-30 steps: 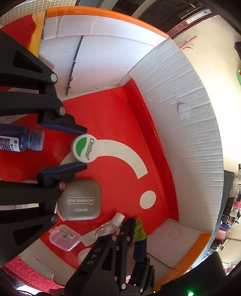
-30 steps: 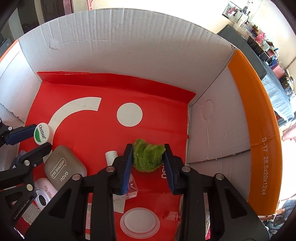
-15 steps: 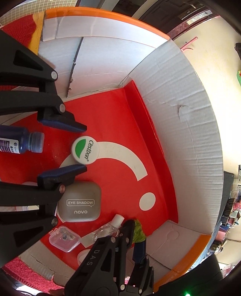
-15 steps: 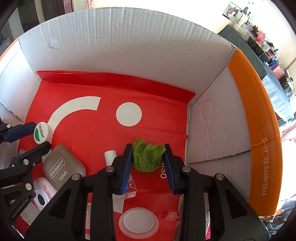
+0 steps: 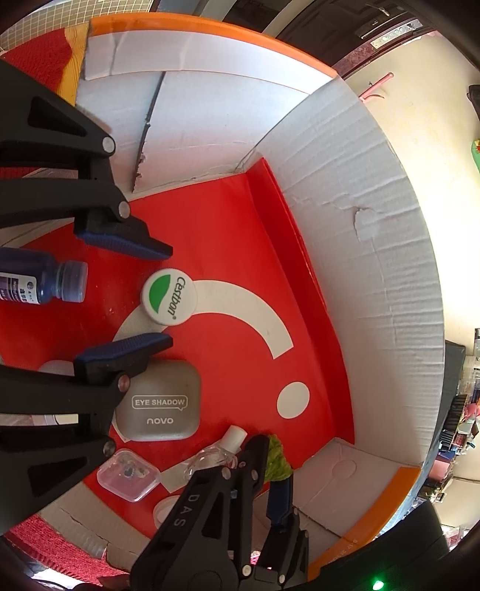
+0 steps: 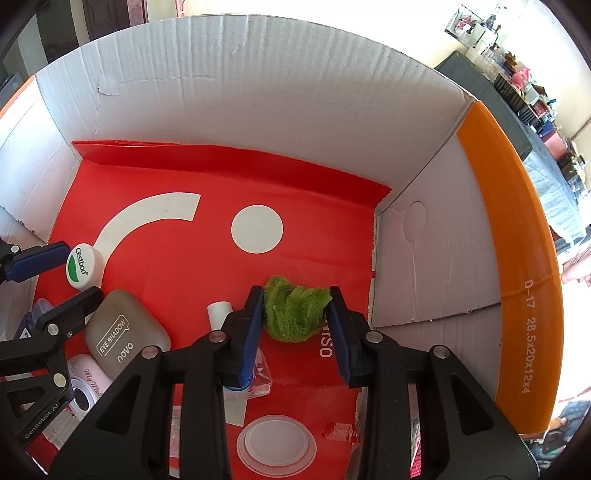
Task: Organize objects
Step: 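Open the left tool releasing the white cap while the right tool releases the sponge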
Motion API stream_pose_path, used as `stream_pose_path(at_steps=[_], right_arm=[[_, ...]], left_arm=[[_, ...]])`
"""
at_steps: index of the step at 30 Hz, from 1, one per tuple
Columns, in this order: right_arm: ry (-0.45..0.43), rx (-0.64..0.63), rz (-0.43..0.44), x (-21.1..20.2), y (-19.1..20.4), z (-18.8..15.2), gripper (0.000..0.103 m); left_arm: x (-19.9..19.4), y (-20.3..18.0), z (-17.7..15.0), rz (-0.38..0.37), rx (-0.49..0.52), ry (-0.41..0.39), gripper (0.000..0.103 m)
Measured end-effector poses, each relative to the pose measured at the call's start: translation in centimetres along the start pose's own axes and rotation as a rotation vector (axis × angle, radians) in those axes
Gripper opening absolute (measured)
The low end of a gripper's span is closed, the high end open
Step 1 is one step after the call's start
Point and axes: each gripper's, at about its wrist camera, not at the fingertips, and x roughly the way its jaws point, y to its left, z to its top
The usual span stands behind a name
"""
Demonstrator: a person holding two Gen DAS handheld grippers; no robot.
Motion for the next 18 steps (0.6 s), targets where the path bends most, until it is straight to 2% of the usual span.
stream_pose_path(at_steps=[4,7,15,18], right_arm=[[0.0,0.0,0.002,0.0,-0.1,0.1,0.034],[0.002,0.0,0.011,-0.1,0.1,0.1,0.041],[-0.014,-0.003,0.006,0.0,-0.9,1.0,0.041],[-0.017,-0.003,0.009,-0.2,-1.2,1.2,0.041]], left_arm=[[-0.1,0.0,0.1,-0.001,-0.001,0.001,0.043],[-0.1,0.1,0.1,-0.003,-0.002,0.001,0.043],[-0.7,-0.4,-0.2,-0.002,-0.009,-0.013,0.043],[-0.2,0.7,-2.6,-0.006,-0.016,-0.02,0.043]])
